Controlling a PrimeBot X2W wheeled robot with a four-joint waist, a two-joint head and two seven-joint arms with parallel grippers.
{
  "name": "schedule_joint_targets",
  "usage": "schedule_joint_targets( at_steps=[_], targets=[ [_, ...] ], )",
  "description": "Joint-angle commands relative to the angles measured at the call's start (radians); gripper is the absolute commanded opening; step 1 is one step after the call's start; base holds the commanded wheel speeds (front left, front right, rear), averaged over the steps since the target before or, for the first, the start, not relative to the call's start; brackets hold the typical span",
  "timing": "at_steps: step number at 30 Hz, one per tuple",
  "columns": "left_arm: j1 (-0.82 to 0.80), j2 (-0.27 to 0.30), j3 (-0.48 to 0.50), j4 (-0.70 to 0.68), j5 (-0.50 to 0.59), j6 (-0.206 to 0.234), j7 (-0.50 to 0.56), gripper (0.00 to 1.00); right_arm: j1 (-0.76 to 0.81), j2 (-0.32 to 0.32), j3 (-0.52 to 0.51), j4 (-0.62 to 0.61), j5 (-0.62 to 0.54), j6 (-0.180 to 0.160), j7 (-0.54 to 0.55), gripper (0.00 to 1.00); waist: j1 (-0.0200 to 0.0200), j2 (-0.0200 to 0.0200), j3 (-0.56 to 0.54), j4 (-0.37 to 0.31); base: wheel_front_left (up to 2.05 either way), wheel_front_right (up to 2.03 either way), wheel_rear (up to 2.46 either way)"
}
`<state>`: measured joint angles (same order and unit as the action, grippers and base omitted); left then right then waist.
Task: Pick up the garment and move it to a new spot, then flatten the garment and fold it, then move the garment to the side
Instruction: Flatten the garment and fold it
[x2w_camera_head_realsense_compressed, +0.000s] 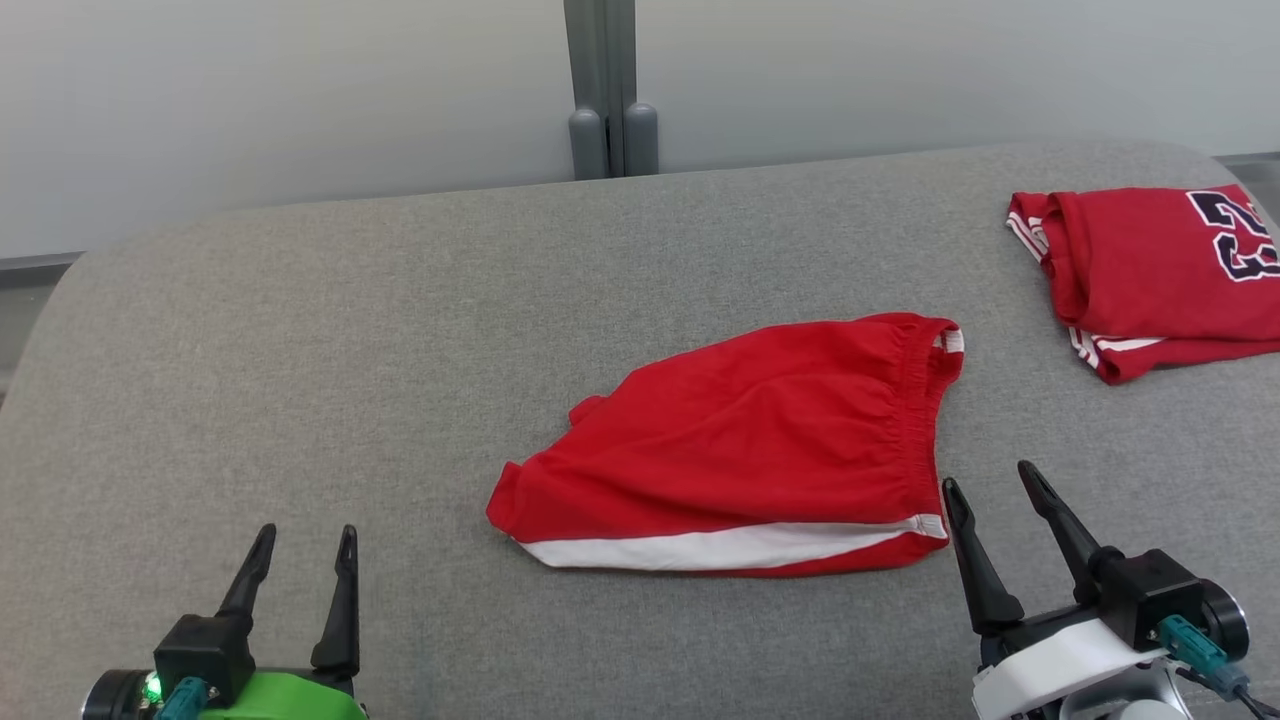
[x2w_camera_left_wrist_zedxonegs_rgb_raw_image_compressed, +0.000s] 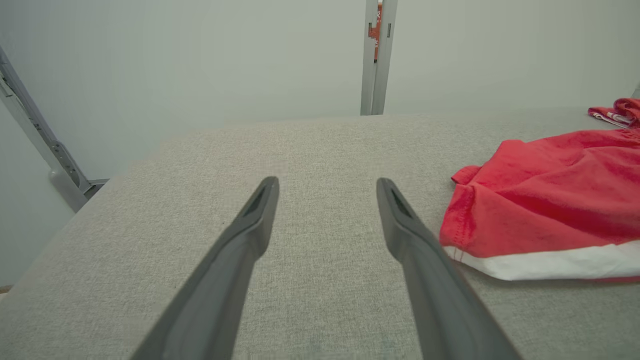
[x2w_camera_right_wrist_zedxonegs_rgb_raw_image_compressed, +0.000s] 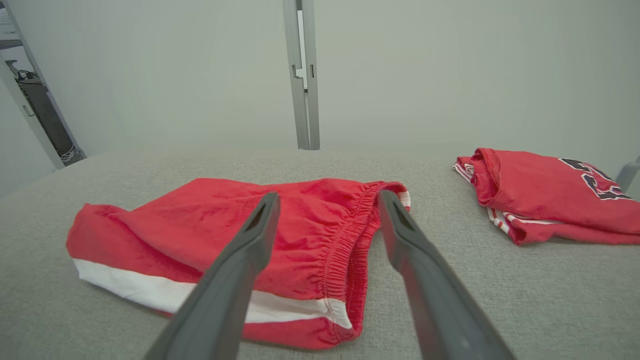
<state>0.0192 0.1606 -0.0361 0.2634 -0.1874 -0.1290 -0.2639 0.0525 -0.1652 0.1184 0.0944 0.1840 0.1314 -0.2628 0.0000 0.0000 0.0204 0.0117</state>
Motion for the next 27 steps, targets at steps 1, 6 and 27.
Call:
schedule_joint_targets(
  at_steps=[1,6,27],
  targets=[
    [-0.024,0.014,-0.021,0.012,-0.008,-0.003,0.000,1.00,-0.013,-0.008,0.004,0.013,0.006,-0.002,-0.002,1.00,0.0000,0.0000,0.011,-0.003,0.00,0.00,0.00],
    [-0.067,0.051,-0.122,0.086,-0.032,-0.003,0.000,1.00,-0.043,-0.034,0.027,0.074,0.018,-0.002,-0.002,1.00,0.0000,0.0000,0.047,-0.011,0.00,0.00,0.00],
    [-0.333,0.151,-0.543,0.330,-0.170,-0.002,0.000,1.00,-0.262,-0.154,0.266,0.310,0.096,-0.002,-0.002,1.00,0.0000,0.0000,0.172,-0.072,0.00,0.00,0.00]
  ],
)
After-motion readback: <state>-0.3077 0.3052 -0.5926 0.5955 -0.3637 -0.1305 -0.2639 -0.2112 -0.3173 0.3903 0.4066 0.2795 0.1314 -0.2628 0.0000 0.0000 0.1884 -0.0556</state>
